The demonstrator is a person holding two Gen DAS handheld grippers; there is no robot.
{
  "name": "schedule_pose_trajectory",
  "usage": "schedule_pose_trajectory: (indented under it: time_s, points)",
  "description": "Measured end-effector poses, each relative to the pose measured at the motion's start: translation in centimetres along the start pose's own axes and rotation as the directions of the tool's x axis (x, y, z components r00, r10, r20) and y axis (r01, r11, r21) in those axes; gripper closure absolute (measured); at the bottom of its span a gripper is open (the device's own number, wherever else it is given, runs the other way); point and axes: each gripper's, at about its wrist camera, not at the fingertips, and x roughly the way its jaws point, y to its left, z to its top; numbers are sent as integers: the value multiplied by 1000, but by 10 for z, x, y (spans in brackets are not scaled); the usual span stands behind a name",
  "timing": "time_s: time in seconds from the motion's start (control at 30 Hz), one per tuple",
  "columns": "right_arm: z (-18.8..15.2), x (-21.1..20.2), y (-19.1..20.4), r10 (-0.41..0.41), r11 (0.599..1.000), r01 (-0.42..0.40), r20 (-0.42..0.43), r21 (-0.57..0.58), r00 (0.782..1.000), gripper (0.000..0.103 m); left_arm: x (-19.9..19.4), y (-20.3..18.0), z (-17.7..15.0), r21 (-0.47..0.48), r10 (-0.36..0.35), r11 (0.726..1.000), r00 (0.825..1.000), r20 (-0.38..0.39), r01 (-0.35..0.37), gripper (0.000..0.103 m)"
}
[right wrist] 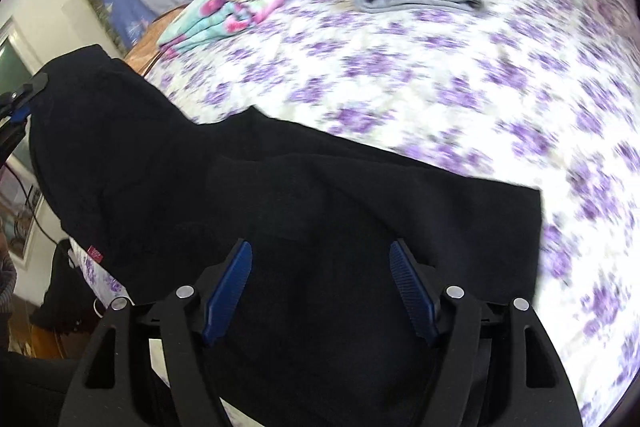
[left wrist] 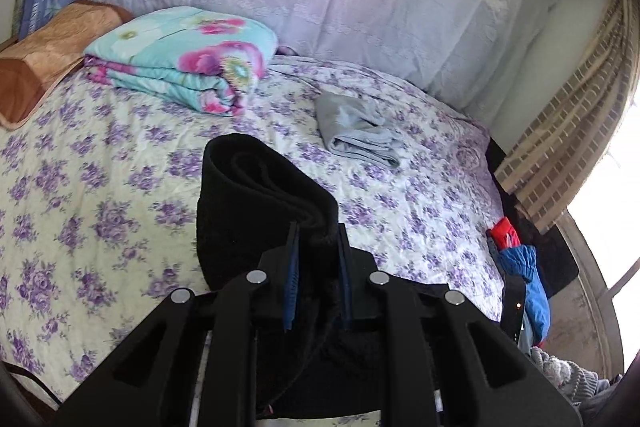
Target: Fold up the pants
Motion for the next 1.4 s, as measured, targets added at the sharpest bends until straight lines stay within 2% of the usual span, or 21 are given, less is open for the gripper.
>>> schedule_pose_trajectory:
  time_s: [0.2,0.37,0.47,0.57,0.67,0.73,0.83,1.0,1.1,1.17,1.2,1.23,1.27,1.37,1.4]
  points:
    - [-26,-34,-71,-24,973,8,67,232,997,31,43,-81,-16,150,-116,980,987,-110,132,88]
    - [-58,-63,-121,-70,929,27,103,369,992,31,86,-144,-44,248,-185,937,952,-243,245,88]
    - [-75,-79,-143,-99,910,41,121,412,988,31,112,-174,-67,302,-178,913,933,-311,275,88]
    - [-87,-90,-159,-117,896,47,134,441,984,31,127,-189,-80,312,-179,903,918,-355,297,88]
    - [-93,-97,-173,-125,888,47,141,457,982,31,132,-204,-86,335,-179,890,913,-366,309,88]
    - [-94,-99,-178,-125,889,48,142,455,982,31,135,-215,-93,361,-172,879,913,-371,313,88]
    - [-94,-103,-185,-126,895,48,148,443,981,31,144,-225,-102,369,-164,871,900,-404,325,88]
    - [-91,-104,-191,-118,906,46,146,420,982,31,167,-233,-132,400,-97,862,876,-472,311,88]
    - [-87,-101,-194,-106,916,44,135,399,985,31,180,-232,-145,382,-66,872,848,-527,306,82]
    - [-83,-98,-195,-97,923,40,129,383,987,31,180,-233,-148,366,-74,875,835,-545,317,72]
    - [-80,-97,-195,-91,926,37,127,376,988,31,178,-235,-149,365,-79,873,833,-548,323,67]
    - [-77,-95,-194,-84,929,32,126,369,988,31,174,-236,-149,372,-78,871,840,-537,320,57]
    - [-74,-93,-193,-75,932,25,126,360,989,31,169,-235,-147,377,-80,871,848,-523,315,53]
    - [-57,-93,-178,-14,953,-35,159,302,987,31,157,-227,-139,360,-81,887,866,-494,288,48]
    - [-49,-92,-169,29,960,-76,174,270,984,31,152,-219,-134,339,-74,904,876,-476,260,47]
